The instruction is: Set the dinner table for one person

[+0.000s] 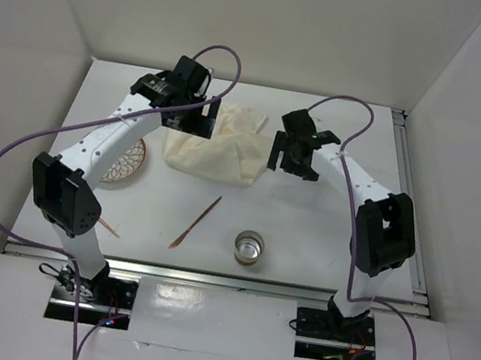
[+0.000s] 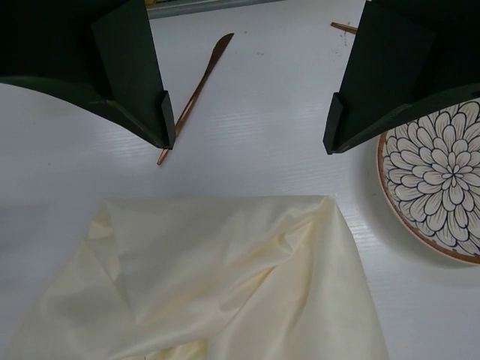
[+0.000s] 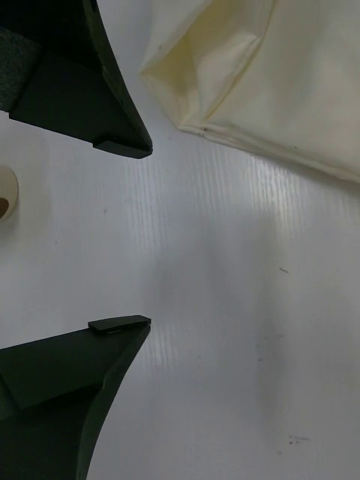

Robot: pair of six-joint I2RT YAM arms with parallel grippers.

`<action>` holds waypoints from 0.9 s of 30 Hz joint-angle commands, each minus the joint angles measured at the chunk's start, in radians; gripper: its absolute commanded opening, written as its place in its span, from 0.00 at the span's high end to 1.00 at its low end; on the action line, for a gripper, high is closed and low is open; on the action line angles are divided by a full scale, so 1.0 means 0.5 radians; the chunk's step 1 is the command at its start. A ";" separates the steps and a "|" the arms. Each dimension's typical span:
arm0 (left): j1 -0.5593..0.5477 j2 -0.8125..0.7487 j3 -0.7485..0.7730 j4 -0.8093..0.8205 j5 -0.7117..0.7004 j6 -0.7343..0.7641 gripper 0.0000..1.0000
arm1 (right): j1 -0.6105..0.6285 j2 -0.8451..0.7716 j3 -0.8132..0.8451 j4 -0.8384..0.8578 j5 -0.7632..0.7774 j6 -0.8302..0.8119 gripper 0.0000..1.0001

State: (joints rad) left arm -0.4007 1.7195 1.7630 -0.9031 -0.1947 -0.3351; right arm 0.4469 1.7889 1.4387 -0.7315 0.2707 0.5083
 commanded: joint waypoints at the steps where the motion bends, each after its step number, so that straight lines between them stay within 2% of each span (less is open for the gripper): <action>1: 0.013 -0.009 0.103 -0.044 0.110 -0.032 0.00 | 0.072 -0.040 0.022 0.110 -0.038 -0.026 0.01; 5: 0.071 -0.174 -0.052 0.118 0.297 -0.087 0.00 | 0.091 -0.040 0.132 0.110 -0.124 -0.068 0.01; 9: 0.209 -0.257 -0.133 0.214 0.414 -0.106 0.01 | 0.308 0.009 0.276 0.113 -0.072 -0.216 0.01; 13: 0.417 -0.239 -0.111 0.113 0.414 -0.201 0.11 | 0.407 0.122 0.436 0.113 -0.145 -0.286 0.06; 14: 0.460 -0.239 -0.111 0.085 0.414 -0.228 0.13 | 0.407 0.149 0.457 0.146 -0.194 -0.286 0.08; 15: 0.500 -0.257 -0.139 0.067 0.460 -0.271 0.13 | 0.407 0.168 0.476 0.171 -0.295 -0.305 0.15; 16: 0.586 -0.282 -0.175 0.067 0.490 -0.290 0.13 | 0.407 0.198 0.494 0.235 -0.348 -0.305 0.18; 22: 0.835 -0.478 -0.412 0.183 0.748 -0.315 0.12 | 0.343 0.505 0.821 0.306 -0.581 -0.250 0.18; 26: 0.854 -0.497 -0.430 0.165 0.794 -0.293 0.12 | 0.300 0.744 1.071 0.331 -0.686 -0.192 0.18; 27: 0.854 -0.497 -0.430 0.165 0.794 -0.293 0.12 | 0.300 0.793 1.123 0.331 -0.704 -0.191 0.21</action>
State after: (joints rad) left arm 0.0277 1.5047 1.5475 -0.8375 0.1425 -0.4774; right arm 0.6121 2.1345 1.9076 -0.6086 -0.0189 0.3897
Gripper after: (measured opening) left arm 0.884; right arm 0.801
